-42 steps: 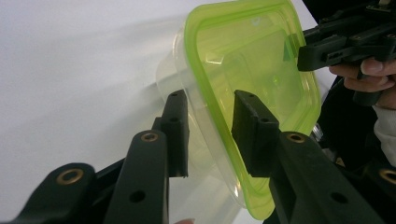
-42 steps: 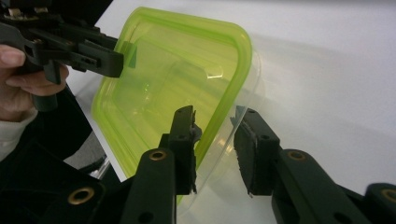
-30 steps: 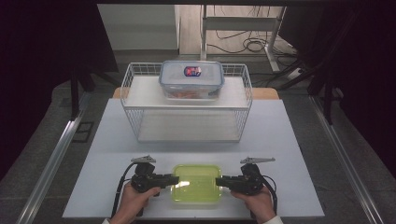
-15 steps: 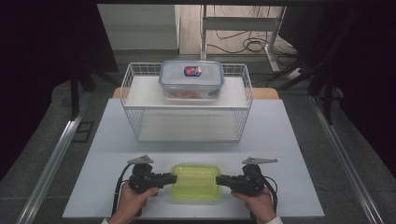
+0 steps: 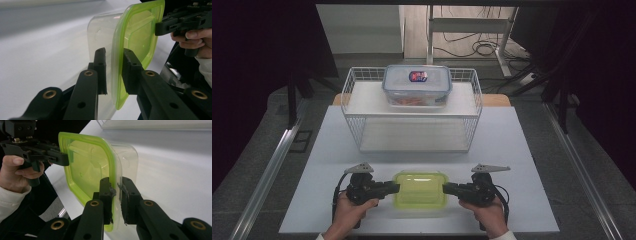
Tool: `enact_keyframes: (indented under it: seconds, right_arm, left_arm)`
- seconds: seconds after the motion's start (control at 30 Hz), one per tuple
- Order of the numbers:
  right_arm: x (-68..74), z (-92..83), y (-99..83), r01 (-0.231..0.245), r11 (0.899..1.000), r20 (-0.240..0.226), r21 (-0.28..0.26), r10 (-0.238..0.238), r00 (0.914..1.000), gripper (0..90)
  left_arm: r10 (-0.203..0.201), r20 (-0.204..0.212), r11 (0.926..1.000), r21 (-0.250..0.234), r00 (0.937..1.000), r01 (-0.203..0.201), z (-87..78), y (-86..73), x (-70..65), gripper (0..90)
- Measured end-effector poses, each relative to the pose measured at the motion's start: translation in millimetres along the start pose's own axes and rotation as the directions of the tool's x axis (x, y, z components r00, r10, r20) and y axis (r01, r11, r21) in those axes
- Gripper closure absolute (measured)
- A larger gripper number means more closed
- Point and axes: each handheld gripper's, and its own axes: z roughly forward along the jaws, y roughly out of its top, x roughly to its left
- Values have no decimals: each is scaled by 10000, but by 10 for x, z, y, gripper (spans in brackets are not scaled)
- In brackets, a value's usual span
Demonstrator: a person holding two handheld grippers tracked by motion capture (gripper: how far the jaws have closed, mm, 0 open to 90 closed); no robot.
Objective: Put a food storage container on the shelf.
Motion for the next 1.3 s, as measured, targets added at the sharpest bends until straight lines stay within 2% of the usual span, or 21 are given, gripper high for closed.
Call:
enact_keyframes:
  seconds: [0.37,0.67,1.07,1.17,1.3]
  right_arm:
    - [103,-64,246,629,9979,261,-122,-625,9977,798]
    - [230,-191,470,1182,9919,381,-472,-1164,9925,798]
    - [379,-376,941,1690,9813,511,-917,-1648,9850,798]
    - [421,-425,1110,1953,9759,633,-977,-1898,9798,799]
    - [479,-489,1320,2005,9730,618,-1141,-1945,9790,799]
  left_arm:
    - [300,101,9990,-343,9995,-296,-89,207,-5,758]
    - [703,61,9949,-727,9975,-697,-227,437,-95,760]
    - [1088,24,9856,-1304,9941,-1076,-418,927,-182,765]
    - [1257,-17,9807,-1505,9921,-1245,-481,1072,-207,764]
    - [1390,-120,9750,-1732,9902,-1389,-577,1269,-245,765]
